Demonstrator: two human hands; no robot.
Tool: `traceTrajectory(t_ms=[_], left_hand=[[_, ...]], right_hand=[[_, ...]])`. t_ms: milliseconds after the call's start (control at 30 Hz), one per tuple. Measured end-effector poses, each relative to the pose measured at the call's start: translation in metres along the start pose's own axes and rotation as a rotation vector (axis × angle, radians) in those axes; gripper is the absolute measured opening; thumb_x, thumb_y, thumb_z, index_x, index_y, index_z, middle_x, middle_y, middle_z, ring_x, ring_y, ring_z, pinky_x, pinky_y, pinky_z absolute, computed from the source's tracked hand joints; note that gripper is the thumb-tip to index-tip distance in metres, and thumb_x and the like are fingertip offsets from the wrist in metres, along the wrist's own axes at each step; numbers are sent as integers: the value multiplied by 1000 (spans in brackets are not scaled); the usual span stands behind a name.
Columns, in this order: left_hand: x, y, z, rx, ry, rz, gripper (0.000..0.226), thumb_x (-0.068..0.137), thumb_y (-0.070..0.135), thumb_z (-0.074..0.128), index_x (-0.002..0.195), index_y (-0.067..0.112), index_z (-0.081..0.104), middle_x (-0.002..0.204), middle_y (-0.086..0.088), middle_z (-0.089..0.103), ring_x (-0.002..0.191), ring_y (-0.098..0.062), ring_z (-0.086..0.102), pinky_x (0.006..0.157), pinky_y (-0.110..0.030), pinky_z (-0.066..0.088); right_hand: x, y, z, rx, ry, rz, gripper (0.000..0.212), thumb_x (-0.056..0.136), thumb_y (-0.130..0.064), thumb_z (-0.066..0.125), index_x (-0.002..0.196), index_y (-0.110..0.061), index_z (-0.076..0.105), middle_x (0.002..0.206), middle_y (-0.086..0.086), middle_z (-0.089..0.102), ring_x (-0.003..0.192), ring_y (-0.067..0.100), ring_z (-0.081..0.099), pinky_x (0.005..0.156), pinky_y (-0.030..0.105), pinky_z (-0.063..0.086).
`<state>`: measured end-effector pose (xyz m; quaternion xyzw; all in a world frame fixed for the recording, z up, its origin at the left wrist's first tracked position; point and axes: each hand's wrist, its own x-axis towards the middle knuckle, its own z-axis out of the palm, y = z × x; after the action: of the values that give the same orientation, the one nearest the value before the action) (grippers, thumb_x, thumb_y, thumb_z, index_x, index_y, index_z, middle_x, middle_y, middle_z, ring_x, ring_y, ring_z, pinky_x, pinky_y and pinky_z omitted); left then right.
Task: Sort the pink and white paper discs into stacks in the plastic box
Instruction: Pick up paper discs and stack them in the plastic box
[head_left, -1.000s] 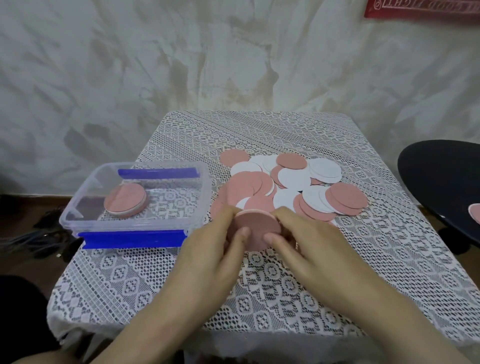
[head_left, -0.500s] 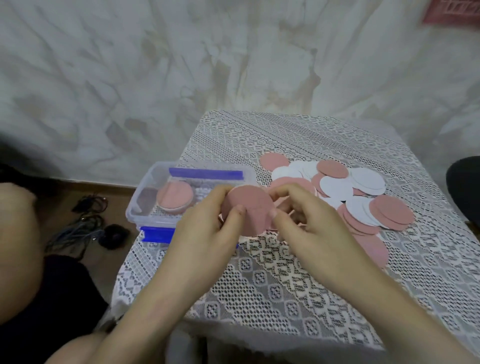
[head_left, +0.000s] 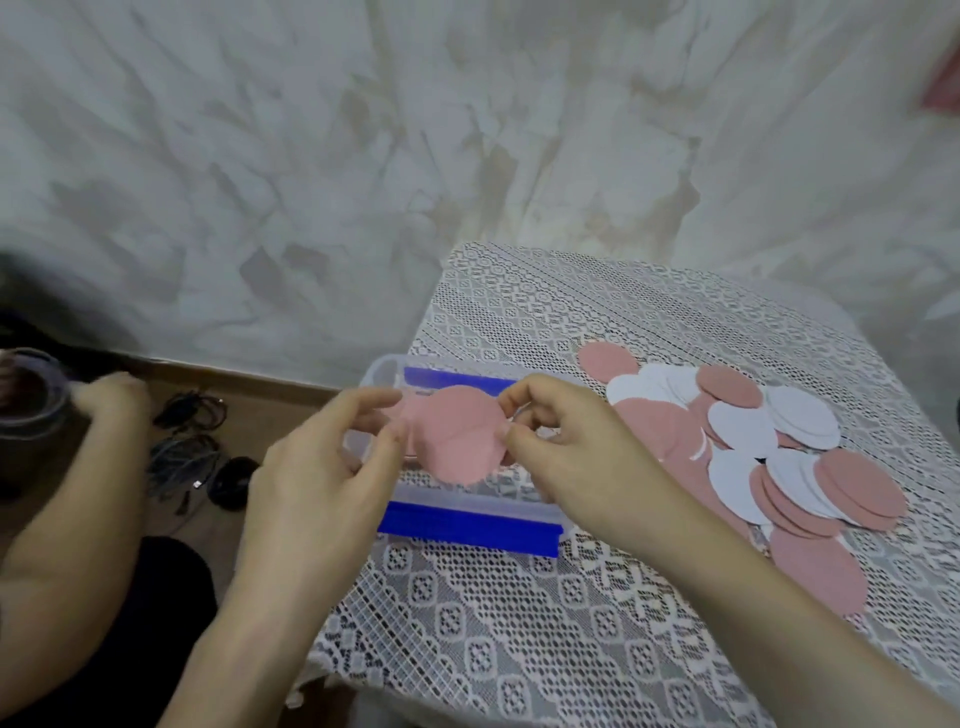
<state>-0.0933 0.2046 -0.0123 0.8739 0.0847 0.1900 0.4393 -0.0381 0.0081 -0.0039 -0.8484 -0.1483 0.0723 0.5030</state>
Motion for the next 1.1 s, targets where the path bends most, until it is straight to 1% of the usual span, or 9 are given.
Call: traceTrajectory(t_ms=[100,167,300,433,600,667,833,1000,1100], left_hand=[[8,-11,-10,114,107,0,17,93,38,61,108,38,68,97,22,67,78,-2,61,77,-41,53],[12,-17,-12,167,103,-7,22,94,41,57,113,37,66,107,20,63,82,-3,59,80,-41,51],[13,-24,-6,218,38,8,31,95,42,54,123,35,65,109,20,57,75,-5,58,74,-37,48],[14,-24,-5,239,21,22,35,94,45,52,126,37,64,102,19,52,75,-2,57,67,-33,41],[14,-25,-4,242,-16,10,41,94,41,56,135,40,56,105,19,50,75,-1,56,69,-38,51],[14,-24,-3,237,-26,4,43,94,42,56,136,40,55,105,18,49,76,-3,57,70,-39,52],[14,-25,-3,240,-36,7,45,93,40,56,139,40,53,106,19,48,80,-6,57,71,-37,50],[13,-30,-2,264,-21,7,47,95,38,56,141,38,52,107,20,47,82,-3,56,65,-27,40],[14,-32,-1,272,-24,-1,48,96,38,55,143,37,50,110,19,47,85,-7,56,69,-29,39]], right_hand=[[18,-5,9,-53,-8,11,12,97,-17,57,93,-27,62,83,1,70,47,3,49,57,33,45],[32,-6,17,-85,-11,30,12,97,-18,57,92,-28,61,81,-1,69,51,5,51,60,33,46],[56,-4,32,-229,-25,56,9,98,-20,55,100,-26,62,76,-5,66,57,8,54,58,28,42],[63,3,39,-510,-107,85,16,99,-23,50,114,-27,55,87,-4,70,75,17,60,58,32,38],[60,7,38,-536,-108,44,15,99,-27,50,113,-33,48,75,-3,69,69,18,62,64,36,48],[59,6,34,-534,-125,8,14,99,-36,51,112,-34,47,76,-6,69,70,16,63,65,35,48],[54,1,32,-647,-265,-5,45,80,-60,72,107,-35,46,79,-12,63,73,8,58,64,33,46],[58,4,34,-684,-304,-5,47,77,-59,77,105,-37,45,81,-14,58,77,10,57,65,34,47],[62,6,33,-699,-313,-10,43,79,-55,77,103,-38,45,85,-13,61,78,10,58,65,34,46]])
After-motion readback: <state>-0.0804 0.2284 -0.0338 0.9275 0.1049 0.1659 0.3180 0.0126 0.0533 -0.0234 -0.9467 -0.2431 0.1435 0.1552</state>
